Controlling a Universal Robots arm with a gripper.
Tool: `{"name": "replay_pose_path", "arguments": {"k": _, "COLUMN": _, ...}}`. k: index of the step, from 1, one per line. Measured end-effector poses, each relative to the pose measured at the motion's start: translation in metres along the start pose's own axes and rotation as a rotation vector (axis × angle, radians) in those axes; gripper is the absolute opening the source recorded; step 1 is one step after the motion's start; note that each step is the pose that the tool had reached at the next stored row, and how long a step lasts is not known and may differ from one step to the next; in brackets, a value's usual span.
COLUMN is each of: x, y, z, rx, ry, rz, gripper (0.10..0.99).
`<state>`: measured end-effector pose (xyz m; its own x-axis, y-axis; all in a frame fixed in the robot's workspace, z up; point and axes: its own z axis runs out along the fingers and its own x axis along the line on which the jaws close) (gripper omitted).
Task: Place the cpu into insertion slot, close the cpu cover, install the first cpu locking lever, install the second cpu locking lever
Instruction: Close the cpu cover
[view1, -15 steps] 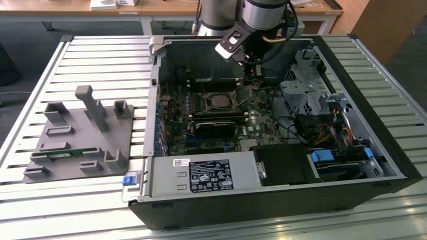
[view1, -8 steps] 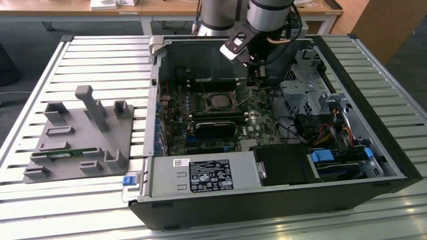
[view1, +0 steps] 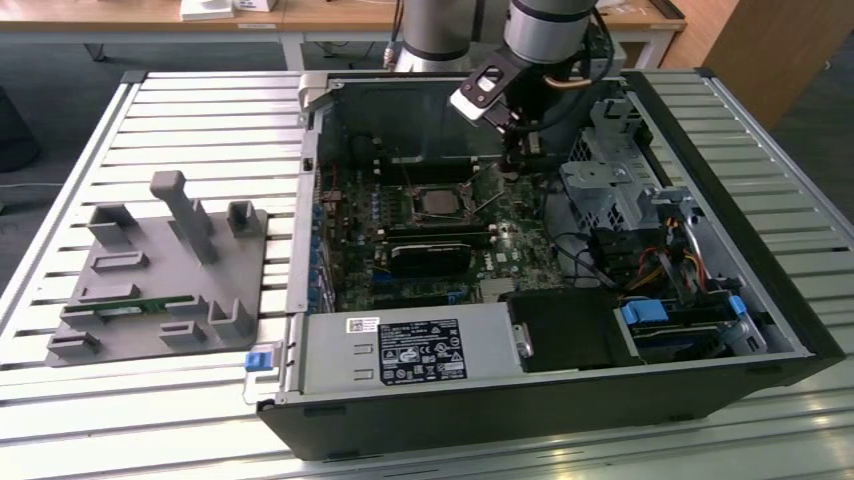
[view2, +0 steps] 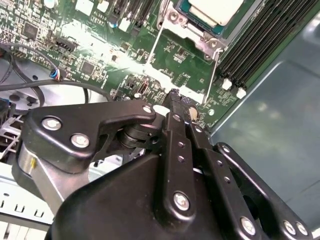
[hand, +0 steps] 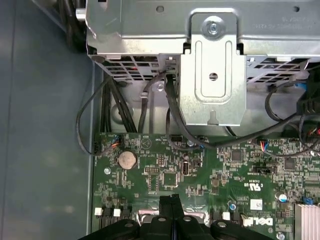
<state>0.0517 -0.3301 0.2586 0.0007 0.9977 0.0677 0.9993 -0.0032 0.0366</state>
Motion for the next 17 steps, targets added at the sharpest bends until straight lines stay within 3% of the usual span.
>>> {"name": "replay_pose_path", "arguments": {"k": 12, "x": 0.0007, "y": 0.0098, "z": 0.0027, "rx": 0.0, "ry": 0.0001, "rz": 0.0, "gripper": 0.106}}
{"name": "replay_pose_path", "arguments": {"k": 17, "x": 0.0012, "y": 0.0114, "z": 0.0082, "rx": 0.001, "ry": -0.0005, "rz": 0.0, "gripper": 0.106}}
